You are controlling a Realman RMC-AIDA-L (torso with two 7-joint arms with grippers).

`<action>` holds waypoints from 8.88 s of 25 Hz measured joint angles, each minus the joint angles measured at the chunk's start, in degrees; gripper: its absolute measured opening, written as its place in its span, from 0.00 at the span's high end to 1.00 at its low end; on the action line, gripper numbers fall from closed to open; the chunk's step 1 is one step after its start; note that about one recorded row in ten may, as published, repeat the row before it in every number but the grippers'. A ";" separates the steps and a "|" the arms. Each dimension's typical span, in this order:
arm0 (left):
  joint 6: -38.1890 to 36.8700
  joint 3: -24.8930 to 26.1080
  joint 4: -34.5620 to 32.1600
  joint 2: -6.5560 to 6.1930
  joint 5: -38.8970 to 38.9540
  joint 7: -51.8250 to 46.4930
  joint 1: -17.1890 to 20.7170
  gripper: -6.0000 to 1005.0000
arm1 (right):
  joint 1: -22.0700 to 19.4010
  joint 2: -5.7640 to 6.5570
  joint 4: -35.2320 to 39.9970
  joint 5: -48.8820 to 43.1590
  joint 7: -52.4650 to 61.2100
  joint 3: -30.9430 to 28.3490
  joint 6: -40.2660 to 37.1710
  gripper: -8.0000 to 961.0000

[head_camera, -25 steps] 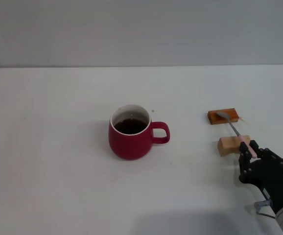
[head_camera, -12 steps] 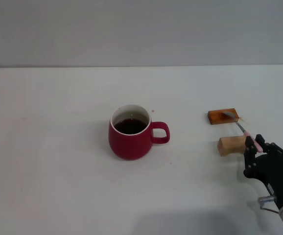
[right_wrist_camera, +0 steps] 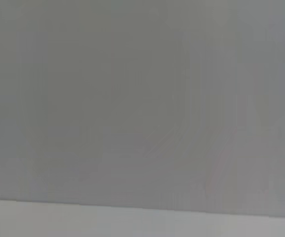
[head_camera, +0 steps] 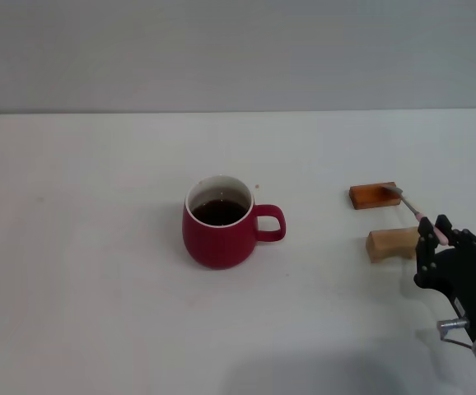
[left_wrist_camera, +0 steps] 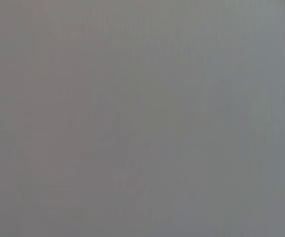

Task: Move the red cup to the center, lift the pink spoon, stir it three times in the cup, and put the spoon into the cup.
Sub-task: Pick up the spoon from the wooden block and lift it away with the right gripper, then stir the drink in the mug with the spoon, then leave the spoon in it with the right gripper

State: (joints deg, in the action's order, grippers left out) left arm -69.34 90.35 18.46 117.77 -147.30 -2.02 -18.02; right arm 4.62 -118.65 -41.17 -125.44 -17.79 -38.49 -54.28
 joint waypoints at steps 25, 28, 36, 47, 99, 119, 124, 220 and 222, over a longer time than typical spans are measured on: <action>-0.53 0.00 0.00 0.00 0.00 -0.09 0.45 0.16 | -1.31 0.01 -3.66 0.29 -3.13 -2.66 0.40 0.83; -0.53 0.00 0.00 0.00 0.00 -0.09 0.45 0.16 | -1.28 0.00 -3.97 0.29 -3.13 -3.33 0.36 0.84; -0.59 0.00 0.00 0.00 0.00 -0.09 0.44 0.16 | -1.19 0.00 -4.79 0.12 -3.13 -4.52 0.49 0.85; -0.78 0.00 0.00 0.00 0.00 -0.09 0.44 0.16 | -1.55 0.00 -5.90 0.20 -3.13 -5.76 0.53 0.85; -0.27 -0.79 -0.21 0.27 0.00 -1.67 -0.59 0.16 | -0.75 0.01 -38.77 -0.43 -25.89 -15.62 26.36 0.86; -0.17 -0.74 -0.44 0.27 0.00 -1.67 -1.09 0.16 | 6.69 -0.12 -50.18 -2.20 -26.53 -24.74 61.78 0.86; -0.17 -0.70 -0.44 0.27 0.00 -1.67 -1.03 0.16 | 8.73 -0.18 -50.75 -1.73 -26.43 -25.75 66.42 0.86; -0.78 -0.80 -0.14 0.31 0.07 -3.54 -0.61 0.16 | 27.49 -0.44 -36.18 -3.70 -14.90 -32.21 87.03 0.86; -0.79 -0.80 -0.16 0.29 0.07 -3.65 -0.62 0.16 | 28.03 -0.44 -35.40 -4.96 -14.16 -32.48 86.47 0.86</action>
State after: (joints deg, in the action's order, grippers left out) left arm -70.13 89.55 18.30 118.06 -147.23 -5.67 -18.65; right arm 32.65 -119.09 -76.56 -130.40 -31.95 -70.97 32.19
